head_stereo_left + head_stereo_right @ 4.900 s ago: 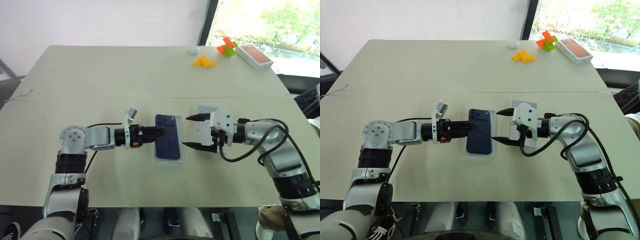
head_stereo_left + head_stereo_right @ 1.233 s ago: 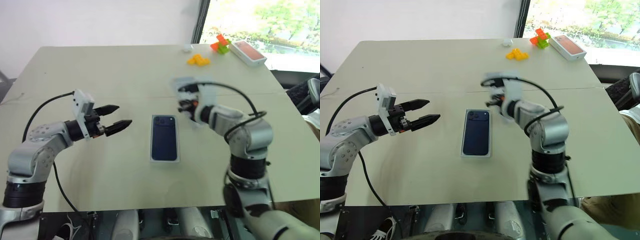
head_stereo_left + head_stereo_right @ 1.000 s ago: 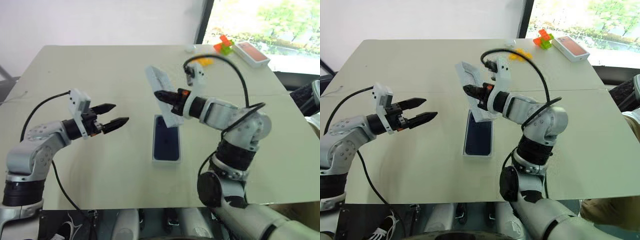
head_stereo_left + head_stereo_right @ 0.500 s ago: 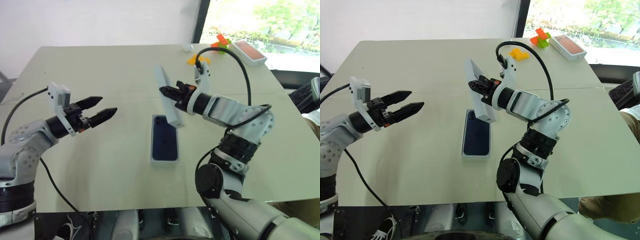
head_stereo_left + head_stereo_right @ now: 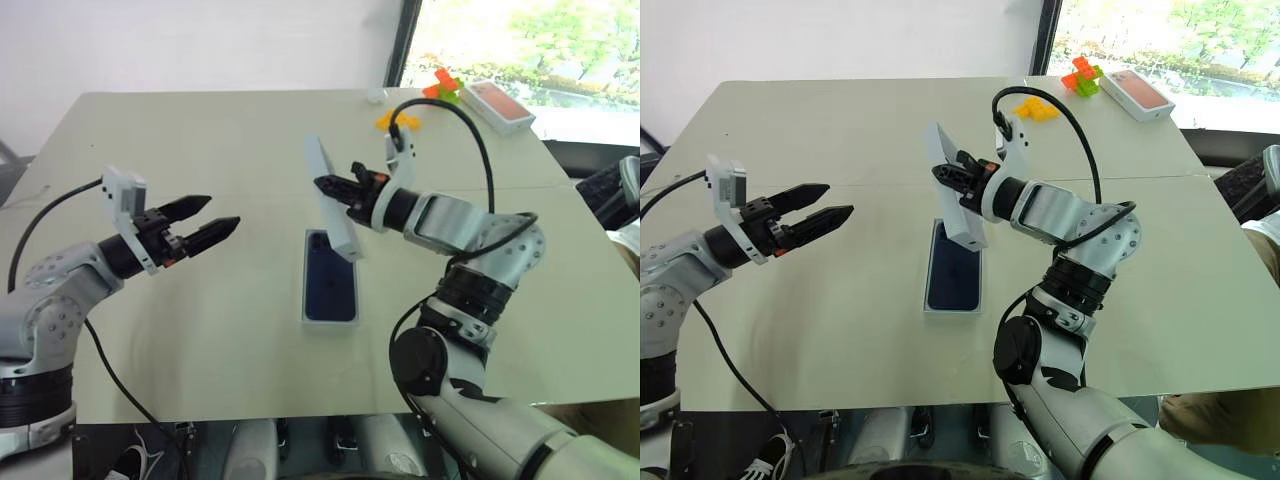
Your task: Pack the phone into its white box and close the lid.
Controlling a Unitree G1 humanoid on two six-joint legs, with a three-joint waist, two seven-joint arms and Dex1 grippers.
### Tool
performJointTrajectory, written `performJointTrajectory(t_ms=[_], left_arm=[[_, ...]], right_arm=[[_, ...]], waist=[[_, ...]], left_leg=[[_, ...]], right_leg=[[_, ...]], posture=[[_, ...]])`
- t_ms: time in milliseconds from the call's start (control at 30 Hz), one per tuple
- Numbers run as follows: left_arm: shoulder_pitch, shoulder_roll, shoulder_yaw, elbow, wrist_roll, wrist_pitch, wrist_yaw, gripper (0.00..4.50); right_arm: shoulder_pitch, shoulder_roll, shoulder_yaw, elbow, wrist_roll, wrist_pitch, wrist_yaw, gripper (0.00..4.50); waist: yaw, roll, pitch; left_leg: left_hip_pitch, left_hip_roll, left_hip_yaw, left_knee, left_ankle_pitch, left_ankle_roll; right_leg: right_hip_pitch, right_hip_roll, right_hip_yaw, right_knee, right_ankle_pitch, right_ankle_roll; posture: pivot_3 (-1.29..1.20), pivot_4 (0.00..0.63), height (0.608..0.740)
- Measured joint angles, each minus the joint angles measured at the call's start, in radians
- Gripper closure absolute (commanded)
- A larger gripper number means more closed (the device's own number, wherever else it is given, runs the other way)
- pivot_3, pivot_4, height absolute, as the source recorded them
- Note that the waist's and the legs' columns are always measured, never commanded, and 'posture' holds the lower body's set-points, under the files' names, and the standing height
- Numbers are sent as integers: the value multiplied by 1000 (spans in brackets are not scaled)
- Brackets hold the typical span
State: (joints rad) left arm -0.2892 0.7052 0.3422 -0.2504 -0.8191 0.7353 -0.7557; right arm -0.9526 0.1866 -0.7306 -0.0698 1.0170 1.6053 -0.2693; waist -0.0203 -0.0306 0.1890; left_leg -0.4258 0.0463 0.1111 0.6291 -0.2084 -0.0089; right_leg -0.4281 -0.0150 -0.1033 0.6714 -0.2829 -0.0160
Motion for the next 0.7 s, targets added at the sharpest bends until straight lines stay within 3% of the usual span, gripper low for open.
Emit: performJointTrajectory(t_ms=[300,700], left_arm=[[0,0,-6,0,-2,7,2,0],[0,-2,-7,0,-23,23,11,0]], right_arm=[[3,-1,41,65,212,-74,-123,4449],[62,-17,299,97,490,-262,-303,4449]], waist=[[0,0,0],[-1,0,0]], left_leg=[[0,0,0,0,0,0],[-1,0,0,0,0,0]], right_leg=[[0,0,0,0,-1,1],[0,0,0,-1,-2,3]], posture=[[0,150,737],[0,150,737]])
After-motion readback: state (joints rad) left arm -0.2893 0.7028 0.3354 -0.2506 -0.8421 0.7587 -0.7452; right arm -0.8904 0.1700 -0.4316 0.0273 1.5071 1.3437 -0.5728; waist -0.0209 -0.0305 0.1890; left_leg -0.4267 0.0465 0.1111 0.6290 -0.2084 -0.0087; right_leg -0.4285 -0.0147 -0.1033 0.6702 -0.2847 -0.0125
